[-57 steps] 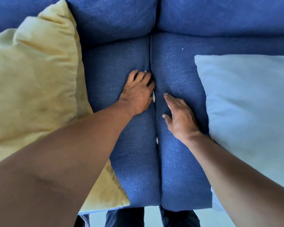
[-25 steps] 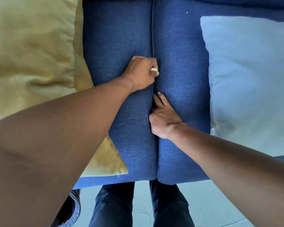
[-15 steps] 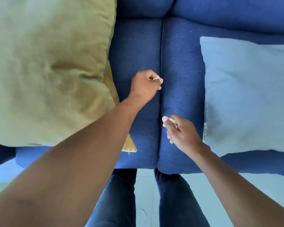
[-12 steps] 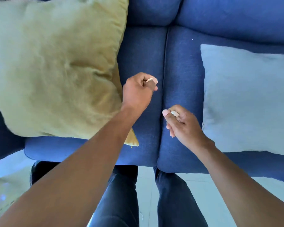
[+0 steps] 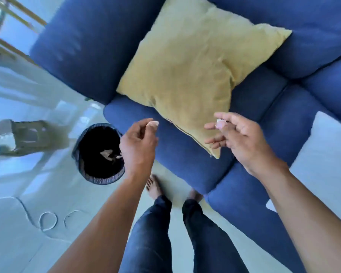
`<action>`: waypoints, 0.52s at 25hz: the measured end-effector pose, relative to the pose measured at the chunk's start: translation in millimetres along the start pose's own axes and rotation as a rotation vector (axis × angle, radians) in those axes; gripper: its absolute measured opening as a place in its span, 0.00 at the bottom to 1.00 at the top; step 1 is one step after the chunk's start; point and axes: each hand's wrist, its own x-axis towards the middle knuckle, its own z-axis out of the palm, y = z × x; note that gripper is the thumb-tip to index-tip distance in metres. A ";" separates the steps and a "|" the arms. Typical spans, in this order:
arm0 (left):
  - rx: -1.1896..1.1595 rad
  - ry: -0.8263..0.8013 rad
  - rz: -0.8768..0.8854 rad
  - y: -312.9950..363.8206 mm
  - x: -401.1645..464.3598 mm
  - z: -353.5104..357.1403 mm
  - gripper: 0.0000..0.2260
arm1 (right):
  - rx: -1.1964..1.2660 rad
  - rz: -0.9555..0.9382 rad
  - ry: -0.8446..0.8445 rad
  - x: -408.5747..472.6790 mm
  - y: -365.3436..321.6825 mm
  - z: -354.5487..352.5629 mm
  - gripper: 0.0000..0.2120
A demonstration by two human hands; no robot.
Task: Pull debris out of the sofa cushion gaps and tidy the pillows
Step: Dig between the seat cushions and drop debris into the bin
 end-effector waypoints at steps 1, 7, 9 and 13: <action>-0.005 0.094 -0.049 -19.6 2.2 -30.5 0.04 | -0.010 0.009 -0.037 1.3 -2.2 23.1 0.09; -0.024 0.446 -0.233 -136.2 42.8 -188.3 0.02 | -0.173 0.003 -0.147 11.4 25.4 197.6 0.07; 0.032 0.450 -0.237 -145.2 62.9 -196.9 0.03 | -0.164 -0.014 -0.154 20.1 26.6 231.9 0.07; 0.058 0.385 -0.300 -191.8 100.5 -237.5 0.09 | -0.305 -0.073 -0.196 29.1 57.3 335.6 0.06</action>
